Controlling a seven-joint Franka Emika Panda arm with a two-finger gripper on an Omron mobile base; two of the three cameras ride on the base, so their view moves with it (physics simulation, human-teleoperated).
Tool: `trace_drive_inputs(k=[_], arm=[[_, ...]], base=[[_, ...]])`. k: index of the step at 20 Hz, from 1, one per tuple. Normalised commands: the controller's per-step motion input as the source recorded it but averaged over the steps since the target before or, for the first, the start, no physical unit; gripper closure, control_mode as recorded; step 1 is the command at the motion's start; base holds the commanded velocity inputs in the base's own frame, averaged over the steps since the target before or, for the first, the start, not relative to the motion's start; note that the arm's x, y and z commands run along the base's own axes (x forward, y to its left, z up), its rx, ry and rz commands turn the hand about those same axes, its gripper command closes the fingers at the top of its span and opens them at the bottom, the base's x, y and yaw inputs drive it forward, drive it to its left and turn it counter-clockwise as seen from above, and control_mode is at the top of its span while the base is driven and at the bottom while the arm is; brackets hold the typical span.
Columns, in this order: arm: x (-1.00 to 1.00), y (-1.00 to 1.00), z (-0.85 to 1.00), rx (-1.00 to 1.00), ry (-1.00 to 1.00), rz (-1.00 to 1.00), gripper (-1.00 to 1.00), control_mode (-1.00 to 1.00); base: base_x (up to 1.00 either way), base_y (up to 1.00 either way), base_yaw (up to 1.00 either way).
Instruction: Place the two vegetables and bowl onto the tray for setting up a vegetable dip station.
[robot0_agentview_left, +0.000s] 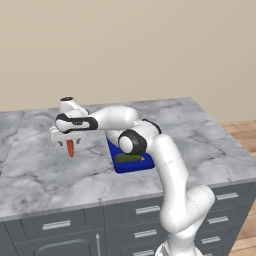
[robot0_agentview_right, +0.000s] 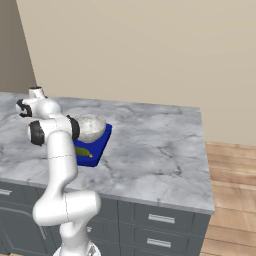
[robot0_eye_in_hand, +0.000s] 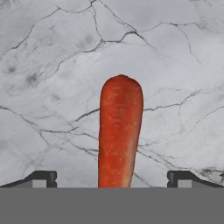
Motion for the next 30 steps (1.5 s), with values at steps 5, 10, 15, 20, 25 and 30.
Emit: trace_drive_inputs(k=[5, 10, 15, 20, 25, 30], arm=[[0.02, 0.01, -0.19, 0.00, 0.00, 0.07, -1.00, -1.00], [0.02, 0.00, -0.18, 0.00, 0.00, 0.06, -1.00, -1.00], [0.00, 0.01, -0.17, 0.00, 0.00, 0.05, -1.00, -1.00], [0.00, 0.02, -0.07, 0.00, 0.00, 0.02, 1.00, -1.00], [0.00, -0.04, 0.01, 0.00, 0.02, 0.00, 1.00, -1.00], [-0.13, -0.07, 0.21, 0.00, 0.02, -0.01, 1.00, -1.00]], base=[[0.00, 0.00, 0.00], [0.00, 0.00, 0.00], [0.00, 0.00, 0.00], [0.00, 0.00, 0.00], [0.00, 0.00, 0.00], [0.00, 0.00, 0.00]])
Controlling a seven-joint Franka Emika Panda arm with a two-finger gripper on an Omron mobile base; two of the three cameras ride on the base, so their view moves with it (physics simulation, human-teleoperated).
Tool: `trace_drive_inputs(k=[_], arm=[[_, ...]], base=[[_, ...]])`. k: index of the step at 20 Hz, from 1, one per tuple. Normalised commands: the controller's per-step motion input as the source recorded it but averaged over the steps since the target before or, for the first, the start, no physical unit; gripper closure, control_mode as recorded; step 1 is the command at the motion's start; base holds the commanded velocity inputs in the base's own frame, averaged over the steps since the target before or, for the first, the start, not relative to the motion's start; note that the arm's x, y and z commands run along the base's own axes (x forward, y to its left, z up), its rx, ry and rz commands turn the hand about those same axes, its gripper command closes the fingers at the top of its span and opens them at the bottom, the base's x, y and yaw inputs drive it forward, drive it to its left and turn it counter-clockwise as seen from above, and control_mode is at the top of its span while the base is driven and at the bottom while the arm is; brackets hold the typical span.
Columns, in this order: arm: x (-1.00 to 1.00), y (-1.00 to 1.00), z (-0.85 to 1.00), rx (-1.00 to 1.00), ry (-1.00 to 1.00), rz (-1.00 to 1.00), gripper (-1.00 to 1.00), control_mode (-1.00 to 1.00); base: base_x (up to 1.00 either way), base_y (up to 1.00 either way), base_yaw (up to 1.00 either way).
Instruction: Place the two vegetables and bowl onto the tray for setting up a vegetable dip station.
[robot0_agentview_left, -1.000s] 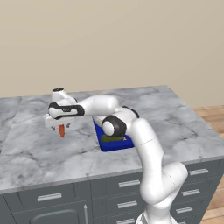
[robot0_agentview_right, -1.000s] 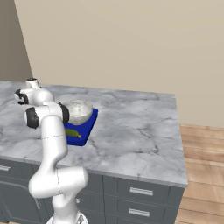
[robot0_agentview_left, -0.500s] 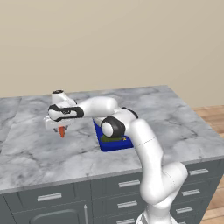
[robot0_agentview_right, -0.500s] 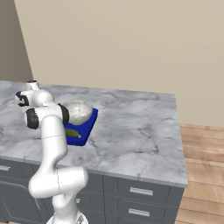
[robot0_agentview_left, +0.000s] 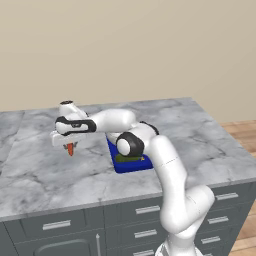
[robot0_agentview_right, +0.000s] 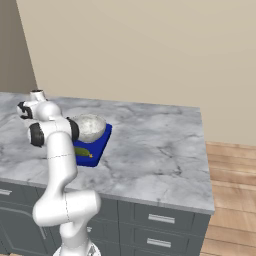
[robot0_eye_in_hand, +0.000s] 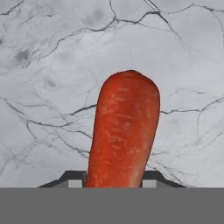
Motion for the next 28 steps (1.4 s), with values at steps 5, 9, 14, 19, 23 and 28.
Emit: trace_drive_inputs(k=[5, 9, 14, 19, 23, 28], arm=[[-0.33, -0.07, 0.27, 0.00, 0.00, -0.07, 1.00, -1.00], [-0.38, -0.07, 0.24, 0.00, 0.00, -0.18, 1.00, -1.00], [-0.37, -0.11, 0.19, 0.00, 0.00, -0.25, 1.00, -1.00], [-0.41, -0.16, 0.17, -0.01, 0.00, -0.29, 1.00, -1.00], [-0.38, -0.20, 0.20, -0.04, 0.00, -0.30, 1.00, -1.00], [-0.34, -0.22, 0.19, -0.06, 0.02, -0.33, 1.00, -1.00]], base=[[0.00, 0.00, 0.00], [0.00, 0.00, 0.00], [0.00, 0.00, 0.00], [0.00, 0.00, 0.00], [0.00, 0.00, 0.00], [0.00, 0.00, 0.00]])
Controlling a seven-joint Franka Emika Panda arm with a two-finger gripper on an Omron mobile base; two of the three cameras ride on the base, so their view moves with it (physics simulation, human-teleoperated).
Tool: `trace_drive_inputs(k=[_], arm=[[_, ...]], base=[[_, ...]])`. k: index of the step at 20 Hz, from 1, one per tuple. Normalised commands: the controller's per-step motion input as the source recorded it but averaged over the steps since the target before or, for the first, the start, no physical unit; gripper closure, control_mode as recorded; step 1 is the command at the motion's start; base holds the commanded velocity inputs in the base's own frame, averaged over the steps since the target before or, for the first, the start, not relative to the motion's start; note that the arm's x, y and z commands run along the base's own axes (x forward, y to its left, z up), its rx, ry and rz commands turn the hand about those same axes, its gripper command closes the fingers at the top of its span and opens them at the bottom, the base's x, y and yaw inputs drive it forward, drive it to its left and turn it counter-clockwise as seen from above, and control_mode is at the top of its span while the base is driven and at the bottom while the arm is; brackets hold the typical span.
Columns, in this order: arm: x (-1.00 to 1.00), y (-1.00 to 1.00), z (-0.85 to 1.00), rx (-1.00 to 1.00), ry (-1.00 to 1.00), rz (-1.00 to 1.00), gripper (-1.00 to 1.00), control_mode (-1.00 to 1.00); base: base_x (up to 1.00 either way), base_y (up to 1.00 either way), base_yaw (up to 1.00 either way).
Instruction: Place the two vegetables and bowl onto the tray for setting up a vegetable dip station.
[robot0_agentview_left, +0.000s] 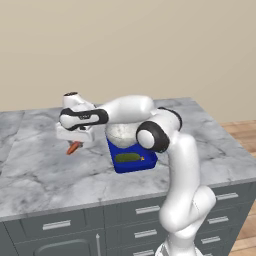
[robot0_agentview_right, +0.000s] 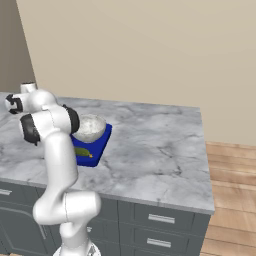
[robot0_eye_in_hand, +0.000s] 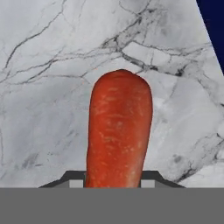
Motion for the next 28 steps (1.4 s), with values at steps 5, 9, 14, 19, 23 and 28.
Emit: trace_drive_inputs(k=[5, 9, 14, 19, 23, 28], arm=[[-0.34, -0.22, 0.16, -0.03, 0.04, -0.38, 1.00, -1.00], [-0.33, -0.20, 0.13, -0.03, 0.05, -0.39, 1.00, -1.00], [-0.30, -0.21, 0.08, -0.05, 0.07, -0.36, 1.00, -1.00], [-0.26, -0.28, 0.01, -0.05, 0.07, -0.30, 1.00, -1.00], [-0.25, -0.32, 0.00, -0.02, 0.07, -0.29, 1.00, -1.00], [-0.20, -0.36, 0.00, -0.01, 0.05, -0.24, 1.00, -1.00]], base=[[0.00, 0.00, 0.00], [0.00, 0.00, 0.00], [0.00, 0.00, 0.00], [0.00, 0.00, 0.00], [0.00, 0.00, 0.00], [0.00, 0.00, 0.00]])
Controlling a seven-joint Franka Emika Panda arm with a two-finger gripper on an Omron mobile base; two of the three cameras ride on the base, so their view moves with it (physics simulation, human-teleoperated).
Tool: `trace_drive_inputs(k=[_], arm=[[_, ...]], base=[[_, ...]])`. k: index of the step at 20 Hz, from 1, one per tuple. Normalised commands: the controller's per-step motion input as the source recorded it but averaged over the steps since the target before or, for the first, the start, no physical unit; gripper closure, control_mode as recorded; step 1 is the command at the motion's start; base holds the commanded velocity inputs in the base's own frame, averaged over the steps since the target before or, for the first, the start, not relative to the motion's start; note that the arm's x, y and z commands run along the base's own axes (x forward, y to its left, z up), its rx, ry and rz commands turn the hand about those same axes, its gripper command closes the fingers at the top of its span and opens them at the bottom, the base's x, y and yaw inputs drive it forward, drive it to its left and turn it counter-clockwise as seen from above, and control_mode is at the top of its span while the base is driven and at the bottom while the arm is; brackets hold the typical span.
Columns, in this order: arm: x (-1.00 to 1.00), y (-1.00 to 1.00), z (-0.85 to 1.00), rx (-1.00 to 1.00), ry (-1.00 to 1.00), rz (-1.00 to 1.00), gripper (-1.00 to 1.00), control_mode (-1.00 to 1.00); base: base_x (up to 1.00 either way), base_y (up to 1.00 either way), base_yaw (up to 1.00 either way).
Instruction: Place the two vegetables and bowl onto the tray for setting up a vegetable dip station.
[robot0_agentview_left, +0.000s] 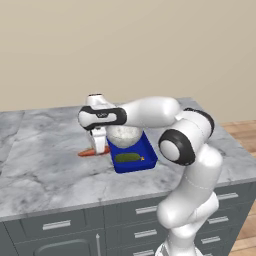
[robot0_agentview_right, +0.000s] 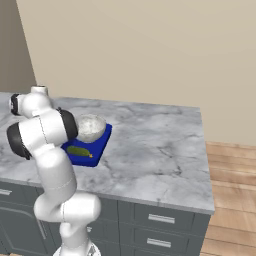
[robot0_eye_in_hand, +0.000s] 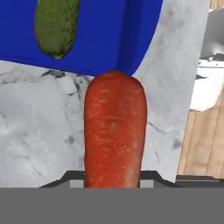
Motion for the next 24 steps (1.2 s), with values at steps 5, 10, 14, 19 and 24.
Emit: trace_drive_inputs(k=[5, 10, 14, 19, 24], arm=[[-0.16, -0.39, -0.03, 0.00, 0.09, -0.15, 1.00, -1.00], [-0.08, -0.42, -0.06, -0.01, 0.07, -0.06, 1.00, -1.00], [-0.03, -0.45, -0.08, -0.01, 0.08, 0.00, 1.00, -1.00], [-0.01, -0.42, -0.10, -0.02, 0.07, 0.00, 1.00, -1.00], [-0.01, -0.33, -0.17, -0.03, 0.00, 0.00, 1.00, -1.00]], base=[[0.00, 0.00, 0.00], [0.00, 0.00, 0.00], [0.00, 0.00, 0.00], [0.00, 0.00, 0.00], [0.00, 0.00, 0.00]])
